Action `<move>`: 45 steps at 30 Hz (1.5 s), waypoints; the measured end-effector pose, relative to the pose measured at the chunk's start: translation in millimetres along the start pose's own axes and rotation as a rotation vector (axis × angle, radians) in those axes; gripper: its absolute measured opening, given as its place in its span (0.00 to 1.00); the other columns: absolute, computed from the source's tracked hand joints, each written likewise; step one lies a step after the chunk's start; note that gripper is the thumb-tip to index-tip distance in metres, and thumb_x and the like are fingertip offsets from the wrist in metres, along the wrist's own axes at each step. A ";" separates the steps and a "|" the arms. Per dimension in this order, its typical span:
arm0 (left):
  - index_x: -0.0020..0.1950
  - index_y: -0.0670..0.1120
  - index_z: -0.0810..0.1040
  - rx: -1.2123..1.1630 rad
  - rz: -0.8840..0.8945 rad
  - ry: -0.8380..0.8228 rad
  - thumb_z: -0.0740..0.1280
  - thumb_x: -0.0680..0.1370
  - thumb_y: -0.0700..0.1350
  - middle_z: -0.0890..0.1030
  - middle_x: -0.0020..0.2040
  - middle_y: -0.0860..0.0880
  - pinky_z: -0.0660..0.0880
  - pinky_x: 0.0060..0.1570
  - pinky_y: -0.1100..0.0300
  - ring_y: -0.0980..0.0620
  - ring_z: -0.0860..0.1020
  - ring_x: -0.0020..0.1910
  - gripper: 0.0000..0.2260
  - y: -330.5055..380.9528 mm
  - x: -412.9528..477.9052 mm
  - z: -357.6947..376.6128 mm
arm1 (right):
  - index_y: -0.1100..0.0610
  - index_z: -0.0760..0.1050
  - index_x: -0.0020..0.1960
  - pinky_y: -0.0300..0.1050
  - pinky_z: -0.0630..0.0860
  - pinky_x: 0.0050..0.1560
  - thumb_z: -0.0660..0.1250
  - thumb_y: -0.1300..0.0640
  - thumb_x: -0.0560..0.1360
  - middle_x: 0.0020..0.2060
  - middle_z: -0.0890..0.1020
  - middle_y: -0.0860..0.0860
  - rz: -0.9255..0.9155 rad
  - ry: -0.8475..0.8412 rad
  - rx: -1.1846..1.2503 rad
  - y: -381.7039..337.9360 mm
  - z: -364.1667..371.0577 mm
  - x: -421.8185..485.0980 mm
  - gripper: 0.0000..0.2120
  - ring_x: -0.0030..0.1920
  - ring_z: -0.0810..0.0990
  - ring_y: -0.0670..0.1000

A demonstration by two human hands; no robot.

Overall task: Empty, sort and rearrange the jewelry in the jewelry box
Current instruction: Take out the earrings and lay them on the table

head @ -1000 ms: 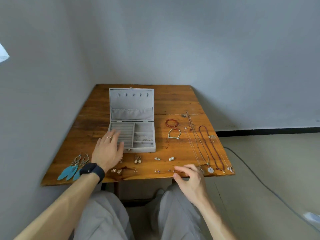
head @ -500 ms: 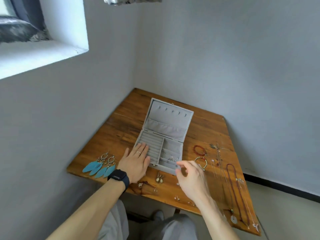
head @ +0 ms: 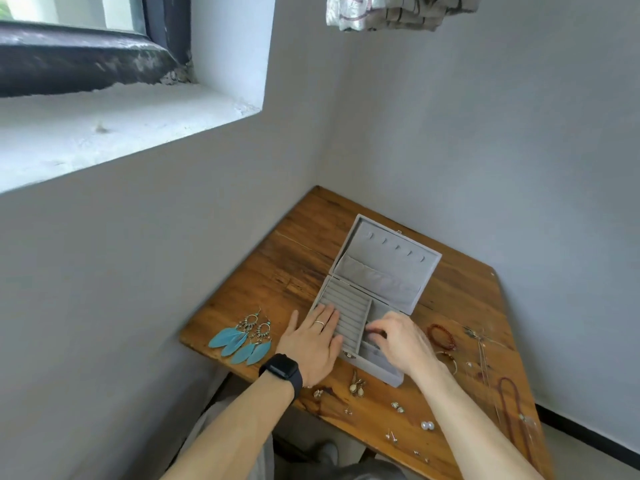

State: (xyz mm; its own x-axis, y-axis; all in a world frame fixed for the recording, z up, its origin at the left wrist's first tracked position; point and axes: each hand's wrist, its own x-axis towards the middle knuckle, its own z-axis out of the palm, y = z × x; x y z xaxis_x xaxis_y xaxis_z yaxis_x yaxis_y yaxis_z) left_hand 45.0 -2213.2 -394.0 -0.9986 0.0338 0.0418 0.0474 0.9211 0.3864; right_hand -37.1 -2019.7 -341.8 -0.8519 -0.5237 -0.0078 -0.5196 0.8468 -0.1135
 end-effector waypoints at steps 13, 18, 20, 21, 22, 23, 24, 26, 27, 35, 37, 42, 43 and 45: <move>0.82 0.51 0.48 -0.002 -0.017 -0.008 0.43 0.85 0.57 0.48 0.82 0.55 0.42 0.78 0.43 0.57 0.44 0.80 0.26 0.7 0.0 -0.6 | 0.53 0.72 0.54 0.37 0.67 0.51 0.57 0.64 0.81 0.52 0.75 0.49 0.023 -0.015 -0.033 3.3 -0.9 -1.1 0.08 0.57 0.75 0.51; 0.82 0.51 0.48 0.000 -0.019 -0.027 0.43 0.85 0.56 0.48 0.82 0.55 0.42 0.78 0.42 0.57 0.43 0.80 0.26 1.6 -0.1 -1.5 | 0.48 0.79 0.56 0.42 0.73 0.50 0.65 0.53 0.81 0.51 0.75 0.45 -0.004 0.019 0.035 14.4 -7.8 -12.3 0.06 0.53 0.75 0.47; 0.82 0.52 0.48 0.006 -0.027 -0.035 0.43 0.85 0.56 0.48 0.82 0.55 0.42 0.78 0.41 0.57 0.43 0.80 0.26 2.6 0.1 -3.1 | 0.46 0.80 0.59 0.44 0.75 0.50 0.66 0.52 0.81 0.51 0.74 0.44 -0.003 0.032 0.049 7.1 -8.8 -8.1 0.09 0.54 0.76 0.48; 0.82 0.52 0.47 0.007 -0.030 -0.038 0.43 0.85 0.56 0.47 0.82 0.55 0.42 0.78 0.41 0.57 0.43 0.80 0.26 3.3 0.5 -3.4 | 0.46 0.80 0.61 0.45 0.75 0.51 0.66 0.51 0.80 0.51 0.74 0.45 -0.001 0.025 0.044 2.7 -8.6 -4.8 0.10 0.55 0.76 0.49; 0.82 0.52 0.47 0.009 -0.034 -0.040 0.43 0.85 0.56 0.47 0.82 0.55 0.42 0.78 0.41 0.57 0.43 0.80 0.26 4.0 0.7 -3.2 | 0.46 0.79 0.63 0.47 0.75 0.52 0.66 0.51 0.80 0.53 0.74 0.46 0.001 0.010 0.023 -1.1 -7.4 -1.7 0.12 0.56 0.77 0.50; 0.82 0.52 0.47 0.010 -0.039 -0.043 0.43 0.85 0.56 0.47 0.82 0.55 0.42 0.77 0.41 0.57 0.43 0.80 0.26 4.6 0.8 -2.9 | 0.46 0.78 0.64 0.47 0.75 0.53 0.66 0.50 0.80 0.54 0.74 0.47 0.003 -0.007 -0.011 -4.4 -5.4 1.3 0.13 0.57 0.76 0.51; 0.82 0.52 0.47 0.011 -0.044 -0.047 0.43 0.85 0.56 0.47 0.82 0.55 0.42 0.77 0.41 0.57 0.43 0.80 0.25 4.6 1.2 -2.8 | 0.47 0.78 0.65 0.48 0.74 0.53 0.66 0.50 0.80 0.55 0.75 0.48 0.005 -0.021 -0.043 -6.8 -3.3 3.7 0.14 0.59 0.76 0.52; 0.82 0.53 0.46 0.012 -0.050 -0.056 0.43 0.85 0.56 0.47 0.82 0.56 0.42 0.77 0.41 0.57 0.43 0.80 0.25 4.3 1.8 -2.7 | 0.50 0.77 0.65 0.49 0.75 0.55 0.65 0.51 0.81 0.57 0.75 0.50 0.015 -0.027 -0.073 -9.9 -0.3 6.8 0.13 0.60 0.76 0.54; 0.82 0.53 0.46 0.014 -0.051 -0.055 0.43 0.85 0.57 0.47 0.82 0.56 0.42 0.77 0.41 0.57 0.43 0.80 0.25 4.4 1.7 -2.3 | 0.52 0.76 0.64 0.50 0.75 0.55 0.63 0.52 0.82 0.57 0.75 0.51 0.018 -0.029 -0.087 -10.3 1.3 7.8 0.12 0.61 0.75 0.54; 0.82 0.53 0.46 0.020 -0.048 -0.068 0.42 0.85 0.56 0.46 0.82 0.55 0.40 0.76 0.41 0.56 0.42 0.80 0.25 4.1 1.9 -4.1 | 0.60 0.71 0.61 0.45 0.71 0.57 0.58 0.66 0.79 0.59 0.73 0.56 0.122 -0.065 0.030 -5.8 0.2 9.1 0.12 0.61 0.73 0.56; 0.82 0.52 0.46 0.023 -0.045 -0.066 0.42 0.85 0.56 0.46 0.82 0.55 0.40 0.76 0.41 0.57 0.42 0.80 0.25 4.1 1.6 -5.1 | 0.59 0.70 0.53 0.42 0.69 0.53 0.55 0.67 0.80 0.54 0.74 0.53 0.181 0.013 0.223 4.8 -10.8 3.0 0.07 0.56 0.74 0.54; 0.82 0.52 0.46 0.040 -0.041 -0.080 0.42 0.85 0.56 0.46 0.82 0.55 0.40 0.76 0.40 0.56 0.42 0.80 0.26 3.3 0.9 -3.6 | 0.50 0.66 0.49 0.44 0.69 0.36 0.54 0.59 0.83 0.44 0.77 0.48 0.282 0.203 0.447 27.9 -31.9 -25.1 0.06 0.43 0.77 0.50; 0.82 0.52 0.46 0.048 -0.041 -0.083 0.42 0.85 0.56 0.46 0.82 0.55 0.40 0.76 0.40 0.56 0.42 0.80 0.26 3.0 1.4 -3.8 | 0.49 0.67 0.50 0.46 0.70 0.36 0.55 0.57 0.84 0.43 0.78 0.47 0.306 0.237 0.507 29.6 -34.7 -30.9 0.06 0.41 0.78 0.51; 0.82 0.53 0.46 0.059 -0.042 -0.091 0.42 0.85 0.57 0.45 0.82 0.55 0.40 0.76 0.39 0.56 0.42 0.80 0.26 3.1 2.1 -4.6 | 0.48 0.68 0.52 0.50 0.75 0.39 0.56 0.56 0.84 0.43 0.80 0.47 0.349 0.304 0.653 30.2 -39.0 -41.2 0.05 0.40 0.80 0.52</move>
State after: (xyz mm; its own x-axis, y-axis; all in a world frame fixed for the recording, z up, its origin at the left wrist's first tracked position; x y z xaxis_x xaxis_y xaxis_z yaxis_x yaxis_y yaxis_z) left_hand 43.2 -2212.1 -388.5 -0.9979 0.0275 -0.0582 0.0067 0.9436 0.3311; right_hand -20.3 -1968.9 -306.1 -0.9877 -0.1104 0.1103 -0.1560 0.6827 -0.7139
